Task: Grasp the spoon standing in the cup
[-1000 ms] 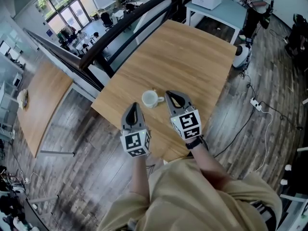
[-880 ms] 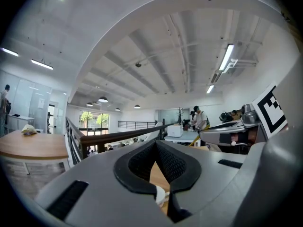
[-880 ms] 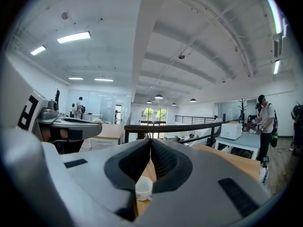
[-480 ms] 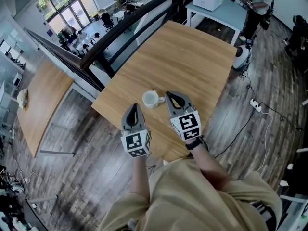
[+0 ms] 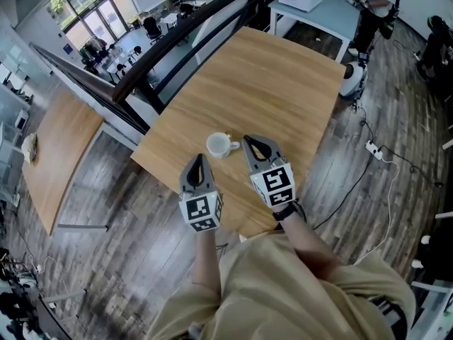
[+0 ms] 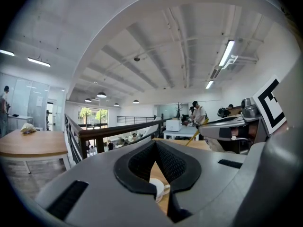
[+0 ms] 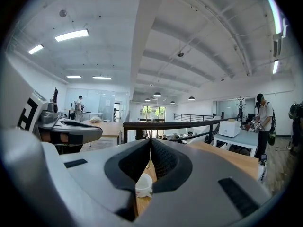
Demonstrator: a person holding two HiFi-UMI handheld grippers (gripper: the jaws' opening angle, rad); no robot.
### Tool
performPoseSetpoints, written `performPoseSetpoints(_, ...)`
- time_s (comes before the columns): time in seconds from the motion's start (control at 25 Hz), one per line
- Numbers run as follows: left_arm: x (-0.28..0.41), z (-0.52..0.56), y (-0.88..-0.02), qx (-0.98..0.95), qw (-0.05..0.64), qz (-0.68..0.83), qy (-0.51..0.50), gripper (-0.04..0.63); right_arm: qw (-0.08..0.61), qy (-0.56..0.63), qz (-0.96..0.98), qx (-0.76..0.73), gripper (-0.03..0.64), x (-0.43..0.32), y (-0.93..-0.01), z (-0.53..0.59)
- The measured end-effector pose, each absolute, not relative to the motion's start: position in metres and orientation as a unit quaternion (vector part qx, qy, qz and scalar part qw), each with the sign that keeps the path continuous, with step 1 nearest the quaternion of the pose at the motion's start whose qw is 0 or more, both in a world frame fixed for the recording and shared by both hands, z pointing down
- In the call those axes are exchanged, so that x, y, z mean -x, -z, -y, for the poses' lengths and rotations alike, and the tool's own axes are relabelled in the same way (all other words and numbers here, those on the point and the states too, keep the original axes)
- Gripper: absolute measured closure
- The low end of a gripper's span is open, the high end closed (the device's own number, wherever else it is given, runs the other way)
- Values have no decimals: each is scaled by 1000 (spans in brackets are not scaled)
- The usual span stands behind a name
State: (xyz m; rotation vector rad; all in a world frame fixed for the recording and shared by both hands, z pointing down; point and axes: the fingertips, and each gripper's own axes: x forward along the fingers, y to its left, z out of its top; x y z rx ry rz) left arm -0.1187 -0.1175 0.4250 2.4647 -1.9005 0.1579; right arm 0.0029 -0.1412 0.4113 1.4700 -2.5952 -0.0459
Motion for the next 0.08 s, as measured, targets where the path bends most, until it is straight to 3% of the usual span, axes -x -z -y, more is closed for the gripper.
performPoseSetpoints(0.08,119,120,-428,-791,15,610,-53,584,82,15,866,-492,598,-3,-414,144)
